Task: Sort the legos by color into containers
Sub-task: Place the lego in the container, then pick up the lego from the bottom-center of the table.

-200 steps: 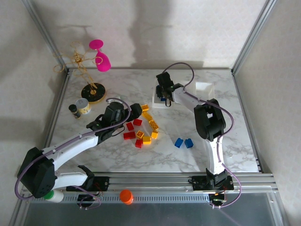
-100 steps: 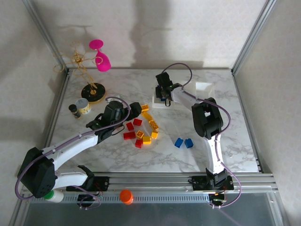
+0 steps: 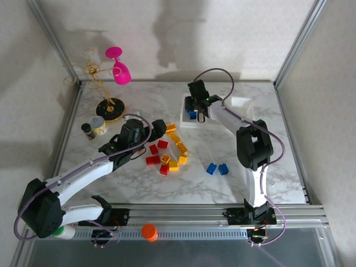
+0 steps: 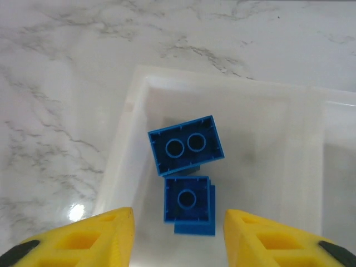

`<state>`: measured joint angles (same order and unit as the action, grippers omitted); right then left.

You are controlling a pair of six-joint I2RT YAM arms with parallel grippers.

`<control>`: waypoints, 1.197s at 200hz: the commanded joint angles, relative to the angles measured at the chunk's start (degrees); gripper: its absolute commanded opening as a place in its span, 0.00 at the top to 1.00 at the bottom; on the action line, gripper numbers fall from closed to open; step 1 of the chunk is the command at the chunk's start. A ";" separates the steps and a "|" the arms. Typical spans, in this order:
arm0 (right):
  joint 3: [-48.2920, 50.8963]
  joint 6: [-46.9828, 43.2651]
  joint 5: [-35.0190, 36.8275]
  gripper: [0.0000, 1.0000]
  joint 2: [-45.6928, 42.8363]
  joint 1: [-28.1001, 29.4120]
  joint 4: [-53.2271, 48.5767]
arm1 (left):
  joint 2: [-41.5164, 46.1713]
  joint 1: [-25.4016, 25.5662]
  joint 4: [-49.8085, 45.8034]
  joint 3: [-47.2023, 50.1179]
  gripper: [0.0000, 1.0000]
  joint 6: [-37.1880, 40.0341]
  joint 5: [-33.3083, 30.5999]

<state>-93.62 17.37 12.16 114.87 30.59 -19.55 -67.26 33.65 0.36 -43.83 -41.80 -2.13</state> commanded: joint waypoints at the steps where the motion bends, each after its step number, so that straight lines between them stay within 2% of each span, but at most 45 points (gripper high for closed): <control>1: 4.70 1.38 -1.17 0.53 -6.48 1.16 0.21 | 2.22 -0.25 -0.95 0.44 0.00 0.93 0.90; 57: 21.35 6.21 0.62 0.48 -20.77 3.67 -1.21 | 5.86 2.53 -1.94 3.61 0.00 0.32 2.74; 113: 33.23 14.37 5.52 0.43 -31.87 8.70 -9.34 | 8.89 6.93 -3.83 6.43 0.00 -0.62 1.71; 150: 39.30 22.63 8.97 0.40 -37.01 13.91 -15.89 | 10.03 11.18 -4.61 7.86 0.00 -1.24 -0.24; 191: 45.40 36.27 9.88 0.37 -43.31 20.77 -20.53 | 10.28 15.49 -3.52 10.22 0.00 -3.26 -3.85; 239: 52.79 44.80 8.93 0.36 -46.55 24.07 -19.56 | 9.53 17.67 -1.17 12.37 0.00 -5.51 -5.94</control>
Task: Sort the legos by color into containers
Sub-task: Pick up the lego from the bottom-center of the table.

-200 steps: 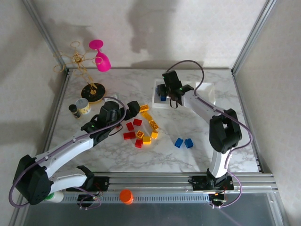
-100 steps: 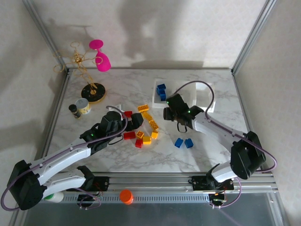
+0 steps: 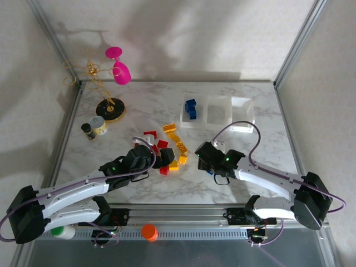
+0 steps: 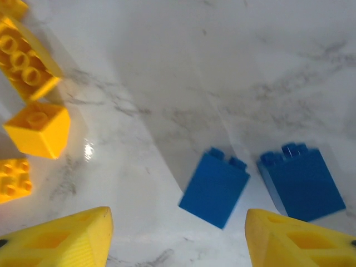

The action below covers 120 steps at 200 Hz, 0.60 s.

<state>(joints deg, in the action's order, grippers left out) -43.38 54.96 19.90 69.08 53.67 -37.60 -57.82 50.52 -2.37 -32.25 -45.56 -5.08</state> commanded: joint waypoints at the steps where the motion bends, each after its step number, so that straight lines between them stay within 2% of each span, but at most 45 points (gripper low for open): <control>1: 2.66 7.19 1.19 0.36 -0.73 1.04 -1.46 | 0.08 0.80 1.57 0.79 0.00 -1.74 -3.00; 57: 5.32 8.17 -0.10 0.40 3.21 1.30 5.50 | -1.82 1.24 1.80 0.34 0.00 -1.89 -3.51; 120: 3.28 8.50 2.24 0.41 9.07 1.05 5.30 | -1.72 1.21 0.45 0.17 0.00 -1.87 -4.84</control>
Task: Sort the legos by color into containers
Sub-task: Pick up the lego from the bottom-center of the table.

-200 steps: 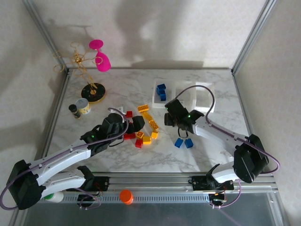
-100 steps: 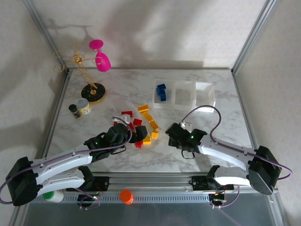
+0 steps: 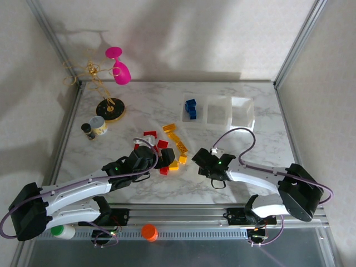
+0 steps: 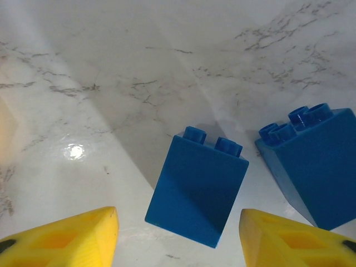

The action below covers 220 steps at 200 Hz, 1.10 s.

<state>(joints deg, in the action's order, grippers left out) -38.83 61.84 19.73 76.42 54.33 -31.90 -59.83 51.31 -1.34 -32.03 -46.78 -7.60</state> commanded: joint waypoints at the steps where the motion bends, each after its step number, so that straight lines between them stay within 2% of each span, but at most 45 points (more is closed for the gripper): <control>1: -1.34 1.48 2.42 0.41 1.81 0.41 -0.38 | 0.31 0.44 -0.54 -0.05 0.00 -0.66 -2.38; 97: -3.08 -2.16 3.48 0.53 5.66 -0.80 1.33 | -0.16 0.46 -1.02 -0.31 0.00 -0.77 -3.39; 148: -3.09 -3.96 3.29 0.64 4.57 -0.80 1.80 | -0.31 0.46 -1.00 -0.53 0.00 -0.87 -3.48; 190: -5.19 -6.31 4.21 0.67 1.79 -1.24 0.43 | 0.22 0.37 -1.73 -1.97 0.00 -0.79 -3.33; 220: -9.11 -11.46 4.62 0.67 0.00 -3.04 0.33 | 0.35 -0.23 -3.73 -4.00 0.00 0.15 -4.11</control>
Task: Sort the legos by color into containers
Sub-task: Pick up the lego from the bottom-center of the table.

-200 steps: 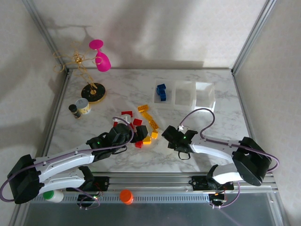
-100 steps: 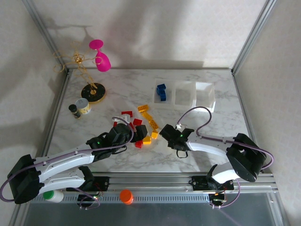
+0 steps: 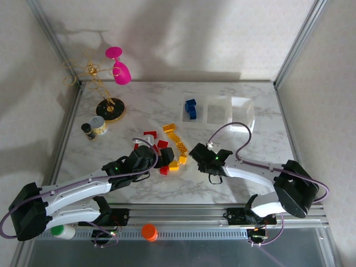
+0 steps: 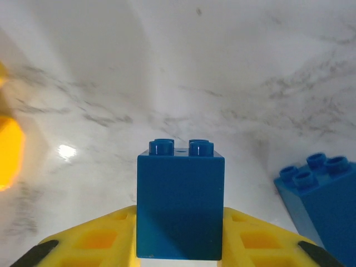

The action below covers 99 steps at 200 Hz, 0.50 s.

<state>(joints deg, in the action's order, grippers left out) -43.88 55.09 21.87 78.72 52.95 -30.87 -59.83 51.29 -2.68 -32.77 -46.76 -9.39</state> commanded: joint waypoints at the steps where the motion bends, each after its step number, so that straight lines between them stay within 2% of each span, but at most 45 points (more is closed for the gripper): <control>1: -4.17 -4.94 2.48 0.67 -2.32 -1.73 -0.69 | 0.43 -0.22 -2.45 -3.31 0.00 0.11 -2.22; 37: -11.37 -15.88 2.59 0.67 0.25 -6.81 3.22 | 1.99 -2.17 -1.89 -5.57 0.00 1.64 -1.16; 77: -20.34 -24.97 -1.61 0.67 8.82 -12.87 9.63 | 1.26 -5.54 -3.12 -8.22 0.00 4.95 0.07; 99: -26.58 -29.06 -1.29 0.67 15.38 -16.02 10.78 | 0.40 -8.31 -2.80 -9.03 0.00 6.19 1.85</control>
<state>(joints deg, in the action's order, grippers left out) -64.62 33.56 21.21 88.25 39.07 -23.33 -58.92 45.54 -4.16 -39.75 -43.38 -9.30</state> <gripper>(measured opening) 0.334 0.996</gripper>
